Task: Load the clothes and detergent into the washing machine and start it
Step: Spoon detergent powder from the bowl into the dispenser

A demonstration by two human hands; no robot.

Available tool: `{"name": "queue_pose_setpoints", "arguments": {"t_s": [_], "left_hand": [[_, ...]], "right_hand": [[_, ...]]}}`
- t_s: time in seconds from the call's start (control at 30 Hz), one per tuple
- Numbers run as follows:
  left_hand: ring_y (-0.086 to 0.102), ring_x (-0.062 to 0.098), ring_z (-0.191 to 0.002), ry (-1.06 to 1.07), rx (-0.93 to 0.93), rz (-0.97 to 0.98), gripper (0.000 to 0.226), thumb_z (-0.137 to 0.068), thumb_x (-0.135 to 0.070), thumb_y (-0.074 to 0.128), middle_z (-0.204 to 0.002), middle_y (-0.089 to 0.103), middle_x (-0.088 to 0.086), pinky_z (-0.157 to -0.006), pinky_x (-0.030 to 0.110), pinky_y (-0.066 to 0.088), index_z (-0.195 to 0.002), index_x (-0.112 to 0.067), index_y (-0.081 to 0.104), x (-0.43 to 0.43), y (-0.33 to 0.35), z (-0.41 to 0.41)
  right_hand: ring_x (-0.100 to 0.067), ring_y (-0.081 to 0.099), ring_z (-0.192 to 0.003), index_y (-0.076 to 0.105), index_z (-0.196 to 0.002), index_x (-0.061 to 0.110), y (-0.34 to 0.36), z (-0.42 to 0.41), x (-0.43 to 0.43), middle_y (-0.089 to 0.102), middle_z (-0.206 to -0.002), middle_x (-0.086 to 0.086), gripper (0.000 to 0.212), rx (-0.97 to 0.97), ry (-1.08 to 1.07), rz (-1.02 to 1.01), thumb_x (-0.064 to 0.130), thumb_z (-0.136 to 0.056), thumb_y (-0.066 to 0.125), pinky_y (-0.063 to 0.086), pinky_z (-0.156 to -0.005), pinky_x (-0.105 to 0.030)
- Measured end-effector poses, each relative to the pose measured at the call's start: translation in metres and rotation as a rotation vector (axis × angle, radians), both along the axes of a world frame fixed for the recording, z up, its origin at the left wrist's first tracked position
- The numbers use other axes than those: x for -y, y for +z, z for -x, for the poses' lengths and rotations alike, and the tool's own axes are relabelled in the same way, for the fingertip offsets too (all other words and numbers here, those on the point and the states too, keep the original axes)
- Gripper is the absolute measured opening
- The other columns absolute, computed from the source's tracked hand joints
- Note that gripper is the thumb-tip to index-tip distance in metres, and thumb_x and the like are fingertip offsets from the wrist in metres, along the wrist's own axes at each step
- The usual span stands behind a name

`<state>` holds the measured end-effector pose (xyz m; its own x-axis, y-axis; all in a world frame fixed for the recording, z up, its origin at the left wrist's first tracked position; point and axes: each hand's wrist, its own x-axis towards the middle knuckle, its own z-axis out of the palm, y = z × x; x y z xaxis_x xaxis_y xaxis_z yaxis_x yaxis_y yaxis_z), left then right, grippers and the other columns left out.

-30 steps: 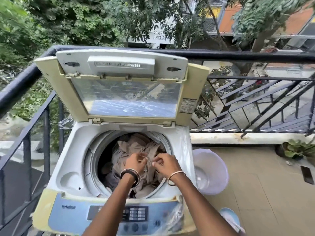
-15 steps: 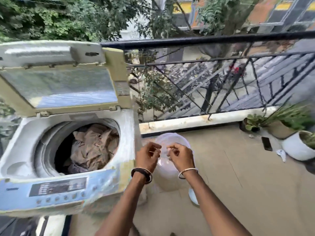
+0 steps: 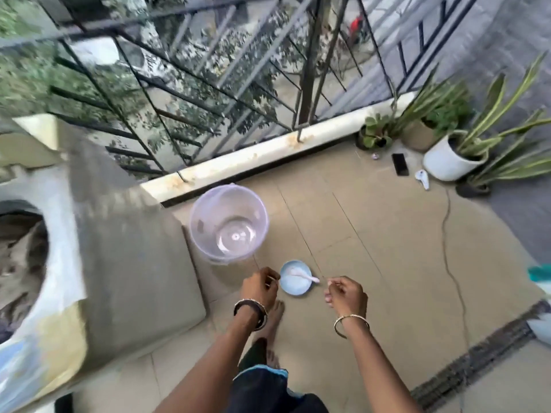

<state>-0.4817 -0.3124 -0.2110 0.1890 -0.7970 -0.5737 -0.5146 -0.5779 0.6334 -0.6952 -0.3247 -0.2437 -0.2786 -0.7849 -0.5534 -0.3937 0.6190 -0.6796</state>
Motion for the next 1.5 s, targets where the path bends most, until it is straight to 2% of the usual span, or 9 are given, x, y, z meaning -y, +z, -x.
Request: {"name": "queue_pose_setpoints", "arguments": {"t_s": [0.17, 0.43, 0.57, 0.7, 0.83, 0.9, 1.03, 1.2, 1.5], "left_hand": [[0.069, 0.02, -0.091, -0.058, 0.06, -0.145, 0.019, -0.086, -0.017, 0.055, -0.095, 0.074, 0.0, -0.067, 0.021, 0.039, -0.099, -0.022, 0.068, 0.037, -0.1, 0.026], [0.066, 0.026, -0.096, -0.152, 0.072, -0.378, 0.021, -0.09, -0.024, 0.055, -0.103, 0.071, 0.004, -0.076, 0.025, 0.046, -0.11, -0.019, 0.061, 0.096, -0.314, 0.035], [0.064, 0.03, -0.099, -0.144, 0.066, -0.463, 0.027, -0.09, -0.023, 0.058, -0.107, 0.069, 0.014, -0.083, 0.029, 0.047, -0.115, -0.011, 0.058, 0.116, -0.423, 0.036], [0.063, 0.032, -0.104, -0.156, 0.077, -0.577, 0.043, -0.088, -0.034, 0.06, -0.117, 0.066, 0.014, -0.091, 0.037, 0.051, -0.126, -0.015, 0.051, 0.118, -0.513, 0.043], [0.051, 0.032, -0.126, -0.104, 0.007, -0.602, 0.066, -0.091, -0.031, 0.059, -0.142, 0.049, 0.014, -0.102, 0.037, 0.043, -0.146, -0.012, 0.029, 0.115, -0.58, 0.058], [0.05, 0.033, -0.127, -0.047, -0.058, -0.601, 0.068, -0.092, -0.027, 0.059, -0.143, 0.047, 0.014, -0.102, 0.036, 0.042, -0.148, -0.013, 0.024, 0.112, -0.6, 0.064], [0.058, 0.037, -0.112, -0.011, -0.124, -0.592, 0.055, -0.092, -0.026, 0.056, -0.129, 0.057, 0.016, -0.094, 0.043, 0.05, -0.141, -0.02, 0.033, 0.109, -0.627, 0.067], [0.061, 0.036, -0.103, -0.106, 0.002, -0.522, 0.038, -0.096, -0.022, 0.047, -0.118, 0.063, 0.017, -0.086, 0.04, 0.051, -0.133, -0.018, 0.039, 0.103, -0.62, 0.06], [0.063, 0.032, -0.085, 0.067, -0.116, -0.384, 0.034, -0.089, -0.008, 0.043, -0.096, 0.062, 0.006, -0.076, 0.043, 0.056, -0.119, -0.024, 0.044, 0.073, -0.484, 0.036]], "right_hand": [[-0.006, 0.056, -0.036, 0.067, -0.078, 0.01, -0.088, 0.033, 0.002, 0.065, -0.06, -0.014, 0.018, 0.003, -0.161, -0.18, -0.002, -0.087, 0.057, 0.046, -0.04, -0.018], [-0.02, 0.053, -0.039, 0.064, -0.079, 0.002, -0.296, 0.061, 0.037, 0.059, -0.059, -0.017, 0.014, 0.087, -0.356, -0.516, -0.004, -0.085, 0.053, 0.048, -0.047, -0.026], [-0.01, 0.04, -0.028, 0.056, -0.08, 0.01, -0.4, 0.057, 0.064, 0.049, -0.051, -0.01, 0.02, 0.206, -0.413, -0.597, -0.009, -0.088, 0.052, 0.036, -0.036, -0.016], [-0.016, 0.042, -0.046, 0.054, -0.073, 0.018, -0.491, 0.057, 0.078, 0.046, -0.054, -0.001, 0.018, 0.211, -0.484, -0.618, 0.005, -0.082, 0.063, 0.039, -0.049, -0.022], [-0.021, 0.057, -0.076, 0.059, -0.1, 0.016, -0.553, 0.055, 0.081, 0.058, -0.083, -0.004, 0.027, 0.31, -0.543, -0.625, 0.024, -0.078, 0.073, 0.046, -0.07, -0.032], [-0.019, 0.062, -0.092, 0.062, -0.109, 0.02, -0.566, 0.052, 0.081, 0.066, -0.1, -0.002, 0.023, 0.435, -0.548, -0.634, 0.026, -0.087, 0.065, 0.048, -0.082, -0.037], [-0.018, 0.066, -0.1, 0.062, -0.115, 0.026, -0.582, 0.047, 0.073, 0.069, -0.111, 0.0, 0.026, 0.51, -0.581, -0.537, 0.026, -0.089, 0.064, 0.053, -0.074, -0.033], [-0.02, 0.067, -0.101, 0.062, -0.119, 0.018, -0.576, 0.045, 0.065, 0.069, -0.115, -0.005, 0.032, 0.513, -0.58, -0.483, 0.018, -0.087, 0.067, 0.057, -0.064, -0.028], [-0.021, 0.067, -0.091, 0.067, -0.107, 0.016, -0.439, 0.02, 0.059, 0.07, -0.1, -0.008, 0.024, 0.519, -0.514, -0.329, 0.002, -0.088, 0.063, 0.054, -0.068, -0.029]]}}
